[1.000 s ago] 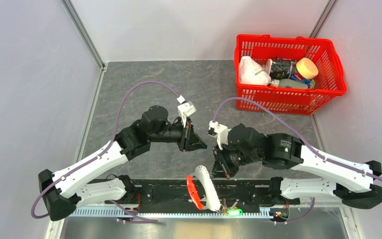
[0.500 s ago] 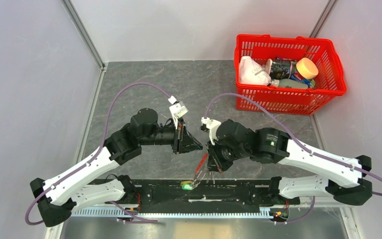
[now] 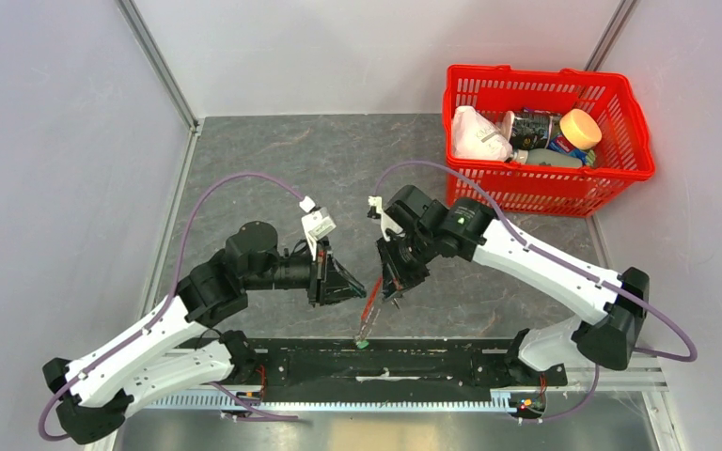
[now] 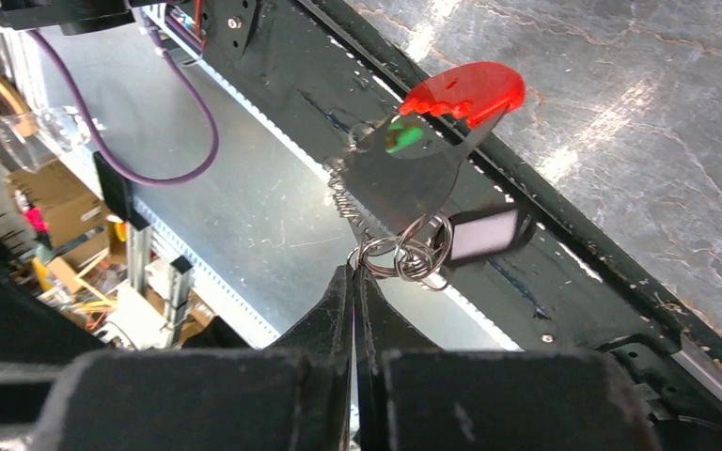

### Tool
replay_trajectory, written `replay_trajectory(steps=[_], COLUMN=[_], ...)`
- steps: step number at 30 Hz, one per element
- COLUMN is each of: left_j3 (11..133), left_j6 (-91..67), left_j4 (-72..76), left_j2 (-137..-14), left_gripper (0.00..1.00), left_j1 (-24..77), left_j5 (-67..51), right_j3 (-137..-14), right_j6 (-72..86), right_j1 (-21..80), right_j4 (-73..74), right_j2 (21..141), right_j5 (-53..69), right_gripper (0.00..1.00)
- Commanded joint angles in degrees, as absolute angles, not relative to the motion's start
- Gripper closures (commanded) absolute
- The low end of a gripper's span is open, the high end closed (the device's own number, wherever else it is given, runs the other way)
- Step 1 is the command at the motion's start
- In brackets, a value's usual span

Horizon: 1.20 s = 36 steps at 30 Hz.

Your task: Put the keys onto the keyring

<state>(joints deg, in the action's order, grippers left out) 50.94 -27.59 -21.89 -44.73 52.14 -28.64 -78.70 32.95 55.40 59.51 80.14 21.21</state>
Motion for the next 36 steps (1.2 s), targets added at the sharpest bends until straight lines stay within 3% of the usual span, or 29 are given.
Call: replay_trajectory(steps=[1, 19, 30, 36], left_j3=[47.95, 45.26, 41.75, 37.53], left_j6=[-29.34, -29.05, -32.31, -38.41], left_j4=[-20.99, -16.26, -11.89, -6.15], left_j2=[-41.38, -43.72, -41.36, -43.18], left_gripper=[0.74, 0.74, 0.74, 0.79], left_j1=[52.29, 52.29, 52.28, 52.27], left_j5=[-28.65, -35.75, -38.67, -38.01], right_j3=[-82.78, -73.67, -61.28, -53.42], right_j6=[34.12, 42.08, 62.62, 73.45], right_j1=[53.52, 53.00, 51.63, 47.38], right_j4=[60.07, 47.03, 32.43, 24.24], right_j2=[81.69, 75.46, 70.01, 68.53], right_j5=[30.64, 33.30, 29.27, 27.24], right_gripper=[1.00, 1.00, 1.00, 1.00])
